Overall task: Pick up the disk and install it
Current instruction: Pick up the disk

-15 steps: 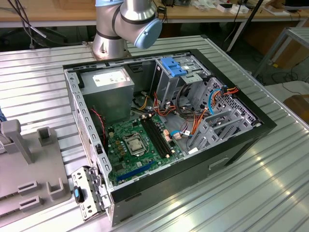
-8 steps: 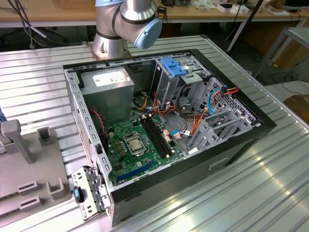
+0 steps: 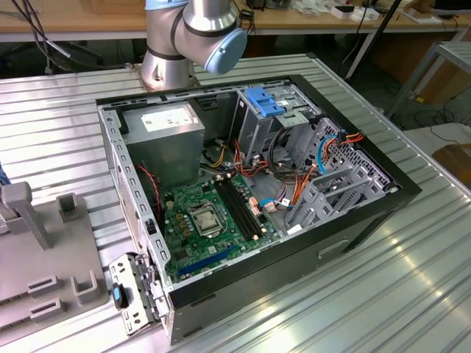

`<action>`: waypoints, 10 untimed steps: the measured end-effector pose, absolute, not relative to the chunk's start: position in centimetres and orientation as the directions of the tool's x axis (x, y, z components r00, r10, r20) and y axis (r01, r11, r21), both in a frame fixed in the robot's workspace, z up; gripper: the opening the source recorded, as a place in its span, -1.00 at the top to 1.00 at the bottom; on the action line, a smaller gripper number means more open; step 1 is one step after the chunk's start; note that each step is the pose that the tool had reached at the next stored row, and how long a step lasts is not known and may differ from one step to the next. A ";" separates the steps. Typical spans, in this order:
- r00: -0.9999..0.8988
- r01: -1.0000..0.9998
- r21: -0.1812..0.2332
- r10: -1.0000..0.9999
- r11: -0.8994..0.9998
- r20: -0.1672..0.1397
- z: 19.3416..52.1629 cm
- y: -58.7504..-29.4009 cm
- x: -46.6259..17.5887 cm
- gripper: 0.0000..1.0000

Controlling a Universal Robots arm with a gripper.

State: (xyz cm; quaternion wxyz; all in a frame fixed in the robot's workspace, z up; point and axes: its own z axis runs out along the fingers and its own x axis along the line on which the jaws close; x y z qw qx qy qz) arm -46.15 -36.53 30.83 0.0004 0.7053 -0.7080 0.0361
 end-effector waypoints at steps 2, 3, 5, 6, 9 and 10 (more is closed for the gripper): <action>-0.005 -0.999 -0.050 -0.999 0.002 0.051 30.8 -36.5 -46.1 0.26; -0.005 -0.999 -0.050 -0.999 0.002 0.052 30.8 -36.5 -46.1 0.26; -0.005 -0.999 -0.051 -0.999 0.002 0.052 30.9 -36.5 -46.2 0.26; -0.005 -0.999 -0.051 -0.999 0.002 0.052 30.9 -36.5 -46.2 0.26; -0.005 -0.999 -0.051 -0.999 0.002 0.052 31.2 -36.5 -46.2 0.26; -0.005 -0.999 -0.051 -0.999 0.002 0.052 31.3 -36.5 -46.2 0.26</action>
